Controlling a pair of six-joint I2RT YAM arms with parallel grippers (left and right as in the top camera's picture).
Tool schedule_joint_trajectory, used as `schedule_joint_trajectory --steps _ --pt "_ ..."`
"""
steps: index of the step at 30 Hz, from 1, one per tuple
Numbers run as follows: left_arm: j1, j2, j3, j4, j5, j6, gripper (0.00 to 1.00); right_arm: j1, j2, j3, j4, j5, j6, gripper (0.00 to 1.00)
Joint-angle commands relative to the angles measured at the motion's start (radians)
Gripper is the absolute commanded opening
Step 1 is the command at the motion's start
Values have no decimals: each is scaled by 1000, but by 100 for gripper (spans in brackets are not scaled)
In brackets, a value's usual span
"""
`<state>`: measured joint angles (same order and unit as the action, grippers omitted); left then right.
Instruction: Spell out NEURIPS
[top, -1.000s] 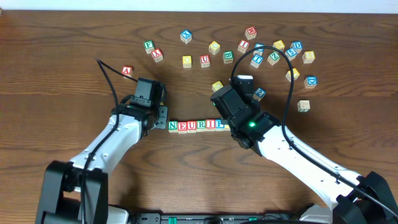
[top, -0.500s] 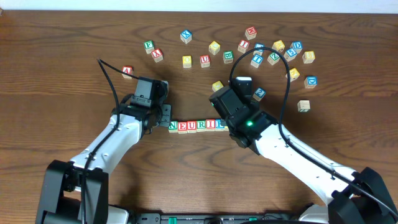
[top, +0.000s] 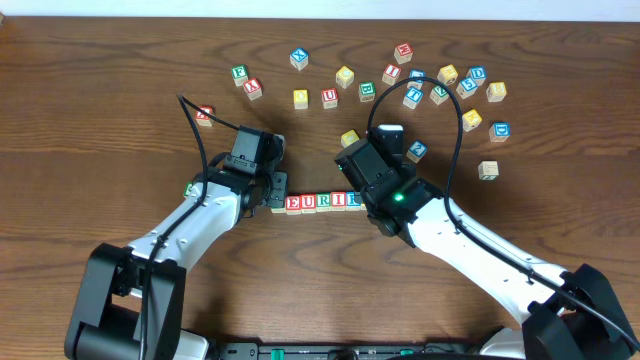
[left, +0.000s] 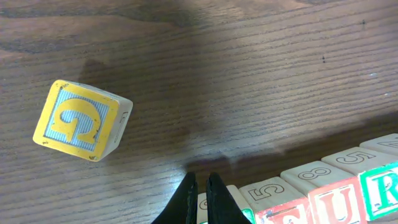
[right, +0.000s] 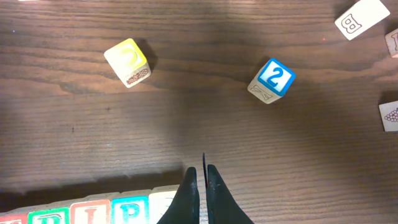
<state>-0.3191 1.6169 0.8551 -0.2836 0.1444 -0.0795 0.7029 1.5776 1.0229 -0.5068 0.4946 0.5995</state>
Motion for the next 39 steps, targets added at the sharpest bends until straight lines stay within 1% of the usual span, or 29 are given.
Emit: schedule_joint_trajectory --steps 1,39 --pt "-3 5 18 1 2 -13 7 -4 9 10 -2 23 18 1" --pt "-31 10 16 -50 2 -31 8 -4 9 10 -3 23 18 1"
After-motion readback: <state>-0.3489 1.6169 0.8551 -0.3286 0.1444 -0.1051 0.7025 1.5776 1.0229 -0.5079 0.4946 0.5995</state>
